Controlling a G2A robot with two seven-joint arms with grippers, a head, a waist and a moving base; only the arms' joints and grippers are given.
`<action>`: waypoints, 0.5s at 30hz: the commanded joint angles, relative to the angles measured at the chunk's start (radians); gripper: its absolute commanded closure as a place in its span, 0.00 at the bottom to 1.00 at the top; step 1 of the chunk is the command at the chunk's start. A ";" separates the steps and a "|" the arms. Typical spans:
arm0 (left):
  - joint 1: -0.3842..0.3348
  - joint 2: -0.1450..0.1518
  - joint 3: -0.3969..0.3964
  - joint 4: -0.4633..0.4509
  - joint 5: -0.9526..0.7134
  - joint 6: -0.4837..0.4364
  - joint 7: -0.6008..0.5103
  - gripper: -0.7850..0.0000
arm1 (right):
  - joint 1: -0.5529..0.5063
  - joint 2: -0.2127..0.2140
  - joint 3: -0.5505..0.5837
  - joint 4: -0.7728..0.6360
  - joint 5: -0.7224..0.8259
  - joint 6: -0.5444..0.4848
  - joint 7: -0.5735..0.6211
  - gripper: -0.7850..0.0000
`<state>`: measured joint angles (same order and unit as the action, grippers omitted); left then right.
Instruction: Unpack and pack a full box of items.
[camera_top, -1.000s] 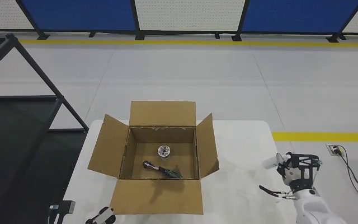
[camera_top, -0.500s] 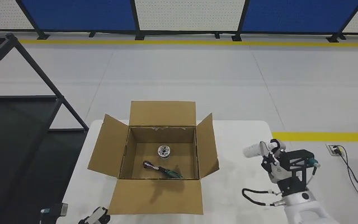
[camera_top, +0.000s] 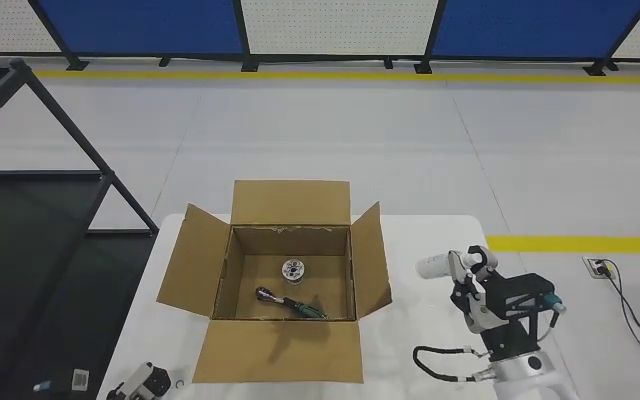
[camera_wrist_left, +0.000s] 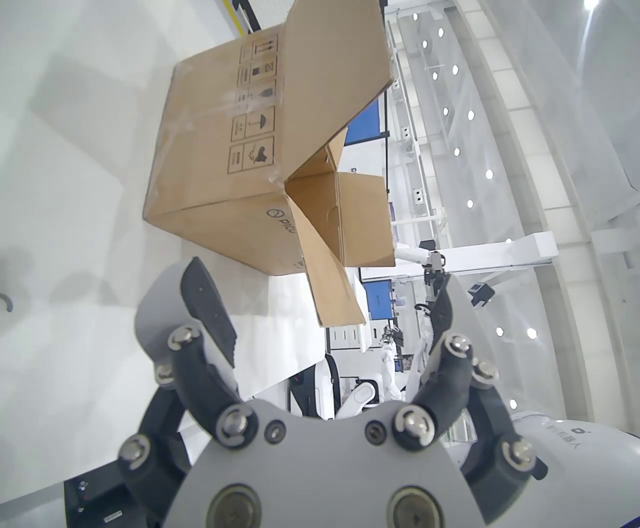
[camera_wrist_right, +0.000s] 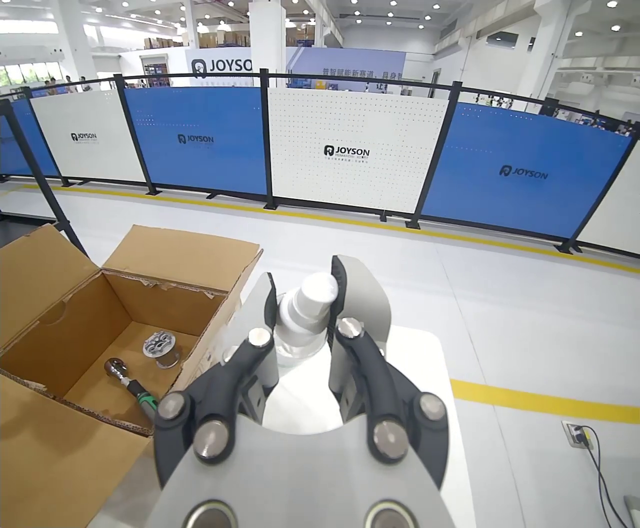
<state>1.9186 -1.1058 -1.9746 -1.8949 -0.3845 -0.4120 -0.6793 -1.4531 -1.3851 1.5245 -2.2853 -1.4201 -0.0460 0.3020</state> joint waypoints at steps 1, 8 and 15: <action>0.000 0.000 0.000 0.000 0.000 0.000 0.000 0.00 | 0.000 0.000 0.000 0.000 0.000 0.000 0.000 1.00; -0.013 -0.001 0.029 -0.032 0.047 0.018 0.016 0.00 | 0.067 0.002 -0.091 0.073 0.022 -0.128 -0.074 1.00; 0.003 -0.005 0.020 -0.032 0.032 0.021 0.047 0.00 | 0.295 -0.009 -0.295 0.196 -0.032 -0.216 -0.002 1.00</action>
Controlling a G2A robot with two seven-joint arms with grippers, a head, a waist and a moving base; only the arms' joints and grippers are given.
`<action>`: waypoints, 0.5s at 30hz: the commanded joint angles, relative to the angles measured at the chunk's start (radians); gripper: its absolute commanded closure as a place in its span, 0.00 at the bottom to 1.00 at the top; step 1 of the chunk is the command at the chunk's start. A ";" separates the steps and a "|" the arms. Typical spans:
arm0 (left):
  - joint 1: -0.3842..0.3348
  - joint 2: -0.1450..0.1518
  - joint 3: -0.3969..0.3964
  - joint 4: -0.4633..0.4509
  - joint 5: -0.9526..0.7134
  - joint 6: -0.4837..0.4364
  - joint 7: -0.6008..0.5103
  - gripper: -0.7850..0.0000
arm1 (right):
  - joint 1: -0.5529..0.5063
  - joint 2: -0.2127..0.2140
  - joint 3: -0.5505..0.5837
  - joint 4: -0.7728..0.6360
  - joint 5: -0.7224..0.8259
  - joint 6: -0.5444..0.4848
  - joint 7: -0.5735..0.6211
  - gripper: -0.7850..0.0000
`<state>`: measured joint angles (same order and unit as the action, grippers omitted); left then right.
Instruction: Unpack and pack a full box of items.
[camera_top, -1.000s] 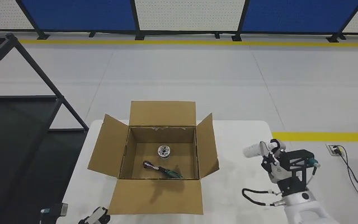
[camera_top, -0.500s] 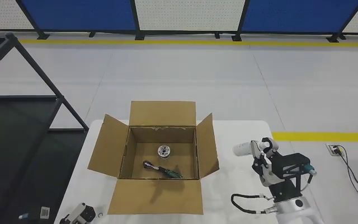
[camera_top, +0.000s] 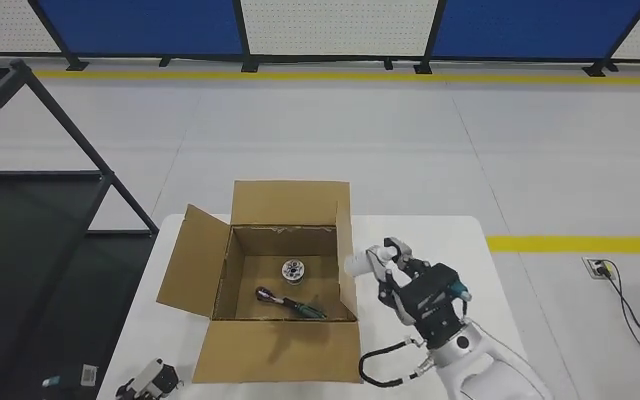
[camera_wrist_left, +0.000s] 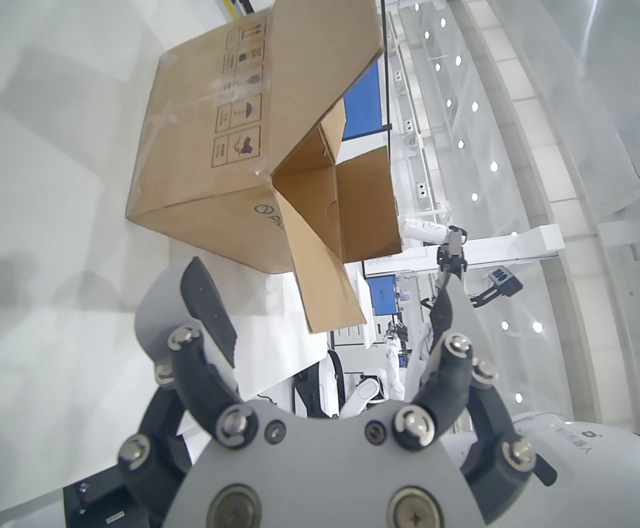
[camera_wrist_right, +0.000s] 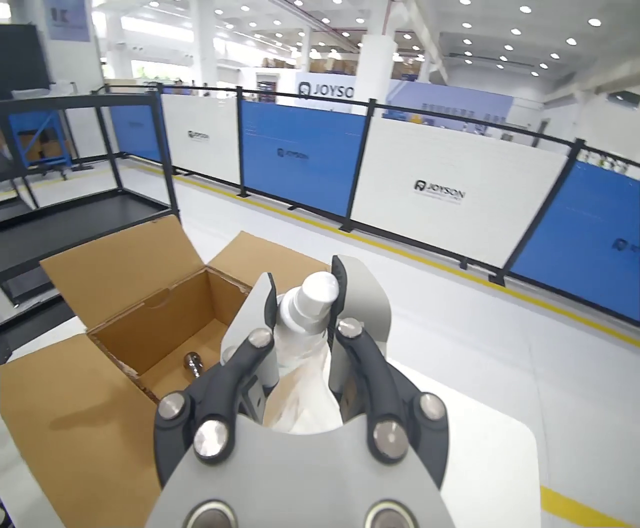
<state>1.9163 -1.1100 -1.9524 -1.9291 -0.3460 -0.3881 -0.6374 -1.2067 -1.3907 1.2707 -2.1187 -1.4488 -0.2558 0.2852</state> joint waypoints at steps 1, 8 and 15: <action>0.010 -0.002 -0.006 0.005 -0.010 -0.006 0.008 0.00 | 0.083 -0.007 -0.070 0.058 -0.016 -0.008 0.032 1.00; 0.040 -0.006 -0.021 0.016 -0.034 -0.031 0.018 0.00 | 0.214 -0.031 -0.195 0.127 -0.115 0.106 -0.005 1.00; 0.040 -0.010 -0.010 0.011 -0.028 -0.033 0.025 0.00 | 0.259 -0.042 -0.266 0.156 -0.132 0.071 -0.010 1.00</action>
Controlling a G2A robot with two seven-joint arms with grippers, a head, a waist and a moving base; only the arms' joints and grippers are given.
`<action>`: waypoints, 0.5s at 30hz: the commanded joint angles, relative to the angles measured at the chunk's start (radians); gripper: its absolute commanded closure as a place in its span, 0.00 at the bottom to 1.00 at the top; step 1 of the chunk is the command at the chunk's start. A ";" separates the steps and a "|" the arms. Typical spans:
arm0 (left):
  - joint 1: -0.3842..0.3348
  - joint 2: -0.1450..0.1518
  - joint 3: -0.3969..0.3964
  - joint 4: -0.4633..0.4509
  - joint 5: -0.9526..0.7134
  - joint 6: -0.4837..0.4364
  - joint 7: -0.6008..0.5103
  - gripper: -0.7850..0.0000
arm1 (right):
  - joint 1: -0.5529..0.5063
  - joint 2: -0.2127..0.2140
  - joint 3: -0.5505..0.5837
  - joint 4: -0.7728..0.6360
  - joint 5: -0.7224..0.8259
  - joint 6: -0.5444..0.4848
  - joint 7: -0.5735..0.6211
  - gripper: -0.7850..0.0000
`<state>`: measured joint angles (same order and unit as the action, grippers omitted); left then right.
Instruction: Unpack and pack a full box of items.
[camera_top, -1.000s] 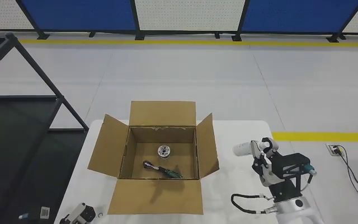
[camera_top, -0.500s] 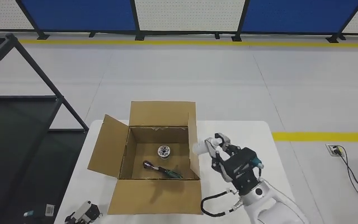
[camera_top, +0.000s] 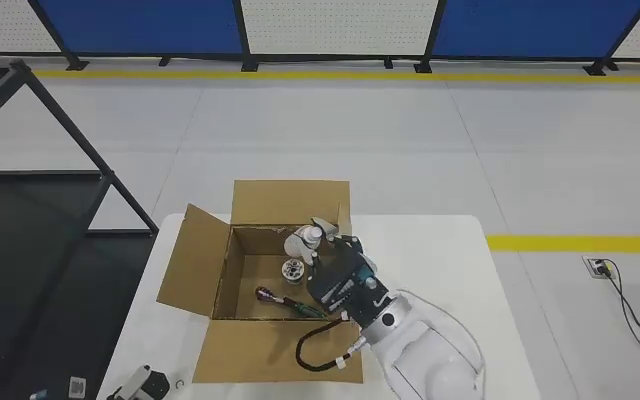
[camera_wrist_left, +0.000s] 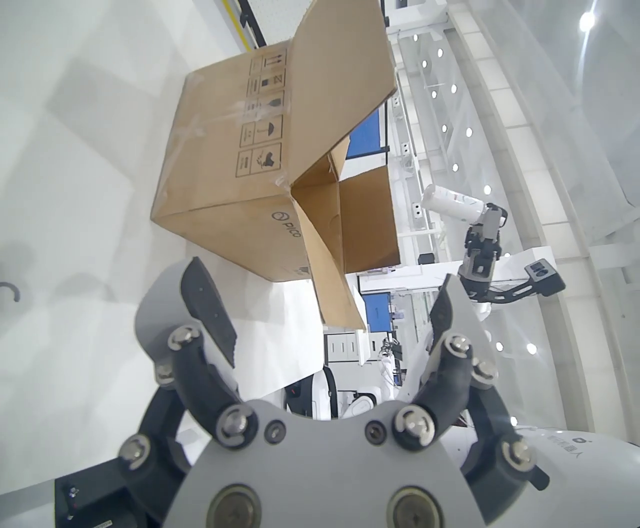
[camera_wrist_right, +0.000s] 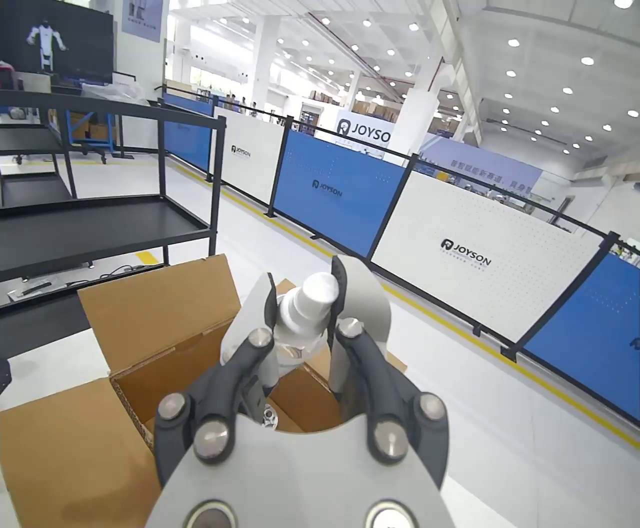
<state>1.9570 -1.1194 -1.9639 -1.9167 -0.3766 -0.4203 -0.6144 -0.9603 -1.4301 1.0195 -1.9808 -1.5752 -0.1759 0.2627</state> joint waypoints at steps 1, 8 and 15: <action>-0.001 -0.001 0.002 -0.003 0.003 -0.001 0.003 0.00 | 0.024 -0.005 -0.026 0.039 -0.014 -0.007 0.023 1.00; -0.001 -0.003 -0.004 -0.002 -0.008 -0.004 0.005 0.00 | 0.126 -0.034 -0.125 0.231 0.009 -0.018 0.086 1.00; -0.009 -0.004 -0.007 0.002 -0.011 0.003 -0.003 0.00 | 0.136 -0.039 -0.111 0.250 -0.060 0.039 0.125 1.00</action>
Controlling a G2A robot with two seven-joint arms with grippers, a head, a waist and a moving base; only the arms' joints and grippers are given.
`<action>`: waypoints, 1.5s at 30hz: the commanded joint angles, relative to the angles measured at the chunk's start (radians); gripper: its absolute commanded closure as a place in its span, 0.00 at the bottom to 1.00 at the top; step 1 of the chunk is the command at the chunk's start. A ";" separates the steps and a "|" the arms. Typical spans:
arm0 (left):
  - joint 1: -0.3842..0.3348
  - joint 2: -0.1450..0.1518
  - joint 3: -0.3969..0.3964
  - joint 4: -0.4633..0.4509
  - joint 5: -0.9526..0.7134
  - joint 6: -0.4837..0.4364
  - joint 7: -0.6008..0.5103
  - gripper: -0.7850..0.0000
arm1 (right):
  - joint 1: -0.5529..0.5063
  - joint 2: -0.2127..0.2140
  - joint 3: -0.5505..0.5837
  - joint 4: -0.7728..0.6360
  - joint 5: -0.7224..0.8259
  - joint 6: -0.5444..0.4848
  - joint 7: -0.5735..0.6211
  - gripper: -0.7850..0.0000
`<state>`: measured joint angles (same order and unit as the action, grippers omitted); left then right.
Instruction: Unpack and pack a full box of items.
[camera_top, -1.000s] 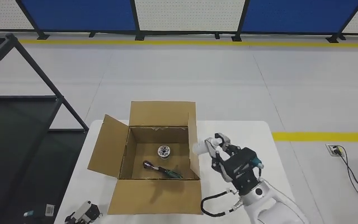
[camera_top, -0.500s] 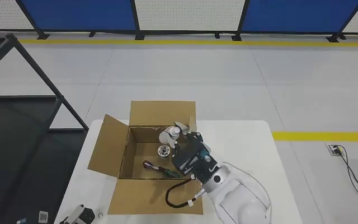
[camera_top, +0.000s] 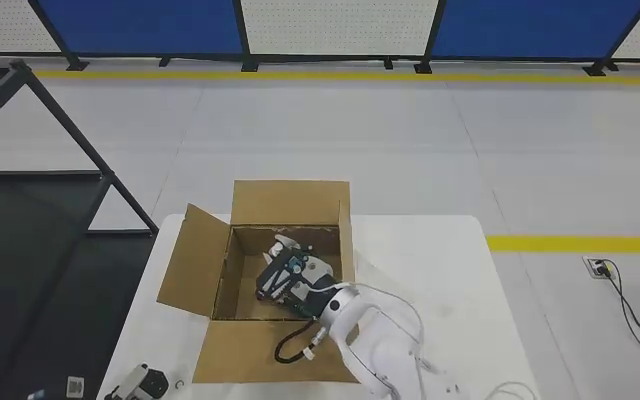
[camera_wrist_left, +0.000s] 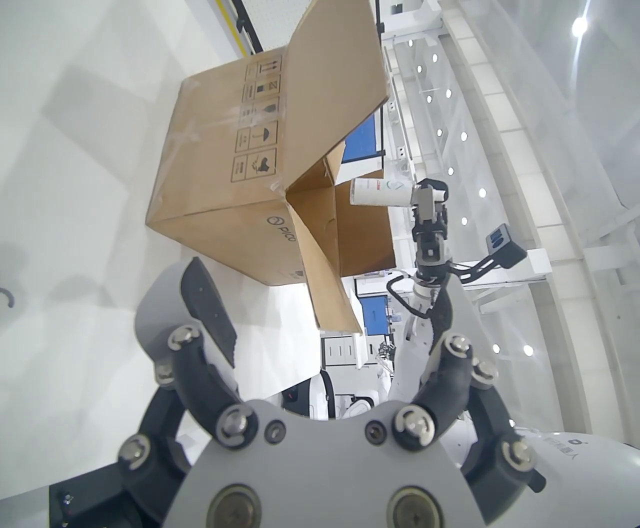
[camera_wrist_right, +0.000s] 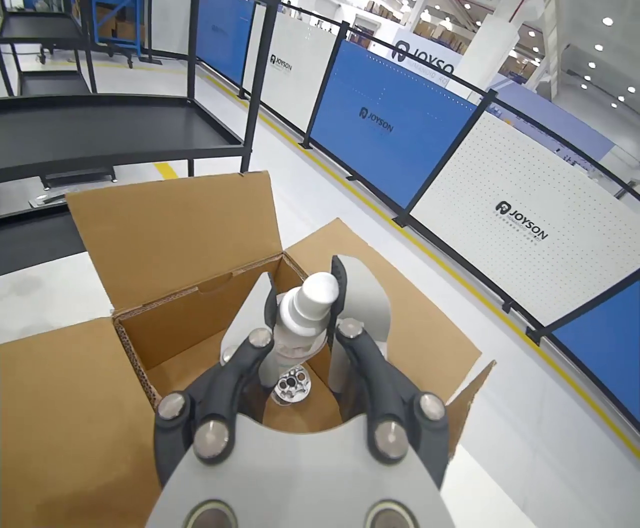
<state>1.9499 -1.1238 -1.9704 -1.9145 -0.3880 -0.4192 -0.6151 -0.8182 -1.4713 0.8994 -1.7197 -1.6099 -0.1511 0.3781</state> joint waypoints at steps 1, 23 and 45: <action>-0.004 0.000 0.000 -0.001 0.002 0.004 -0.004 0.00 | -0.019 0.004 0.022 -0.033 -0.043 0.026 0.015 1.00; -0.059 0.001 0.033 -0.014 0.054 0.045 -0.024 0.00 | -0.370 0.055 0.288 -0.432 -0.091 0.005 -0.058 1.00; -0.018 -0.009 -0.019 0.031 -0.045 0.009 -0.001 0.00 | 0.103 -0.065 -0.081 0.174 -0.069 0.167 0.149 1.00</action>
<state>1.9312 -1.1322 -1.9876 -1.8877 -0.4290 -0.4080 -0.6139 -0.7345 -1.5290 0.8243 -1.5870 -1.6838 -0.0073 0.5167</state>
